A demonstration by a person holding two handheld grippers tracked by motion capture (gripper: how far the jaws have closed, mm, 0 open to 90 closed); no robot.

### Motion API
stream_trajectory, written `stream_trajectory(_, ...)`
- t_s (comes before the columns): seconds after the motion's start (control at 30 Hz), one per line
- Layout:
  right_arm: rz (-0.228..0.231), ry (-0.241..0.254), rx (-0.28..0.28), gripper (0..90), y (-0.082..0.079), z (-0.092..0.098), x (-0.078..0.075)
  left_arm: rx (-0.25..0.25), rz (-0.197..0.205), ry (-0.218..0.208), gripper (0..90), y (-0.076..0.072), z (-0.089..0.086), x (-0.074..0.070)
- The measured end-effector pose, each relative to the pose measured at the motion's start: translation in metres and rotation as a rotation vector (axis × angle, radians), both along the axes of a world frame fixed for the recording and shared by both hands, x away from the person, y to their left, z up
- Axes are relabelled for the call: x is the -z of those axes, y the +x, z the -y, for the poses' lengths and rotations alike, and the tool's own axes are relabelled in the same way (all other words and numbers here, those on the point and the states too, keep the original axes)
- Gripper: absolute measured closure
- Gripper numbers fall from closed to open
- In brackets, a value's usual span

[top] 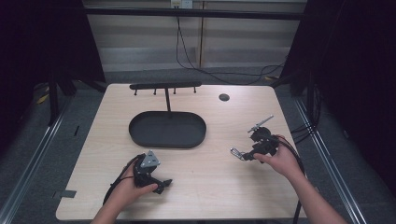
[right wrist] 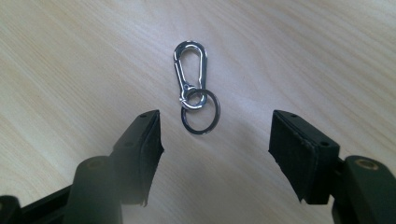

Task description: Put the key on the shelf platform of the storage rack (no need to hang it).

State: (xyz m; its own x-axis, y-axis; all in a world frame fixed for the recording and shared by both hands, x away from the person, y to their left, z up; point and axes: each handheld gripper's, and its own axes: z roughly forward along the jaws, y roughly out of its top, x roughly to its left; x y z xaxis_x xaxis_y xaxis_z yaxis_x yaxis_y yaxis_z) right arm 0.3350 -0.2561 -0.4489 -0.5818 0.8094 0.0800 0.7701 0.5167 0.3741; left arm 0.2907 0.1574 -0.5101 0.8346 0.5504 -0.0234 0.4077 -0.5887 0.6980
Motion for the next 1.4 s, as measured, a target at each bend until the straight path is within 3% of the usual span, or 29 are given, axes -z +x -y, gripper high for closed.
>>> stream_trajectory(0.3,-0.027,-0.001,-0.017,42.1,0.010,-0.009,0.003,0.000,-0.002,-0.001,0.0,0.000,0.000,0.000)
stream_trajectory(0.9,-0.056,-0.074,-0.102,50.0,0.025,-0.037,0.014,0.000,-0.001,0.000,0.0,0.000,0.000,0.000)
stream_trajectory(1.4,-0.091,-0.096,-0.105,53.7,0.034,-0.045,0.023,0.000,-0.002,-0.001,0.0,0.000,0.000,0.000)
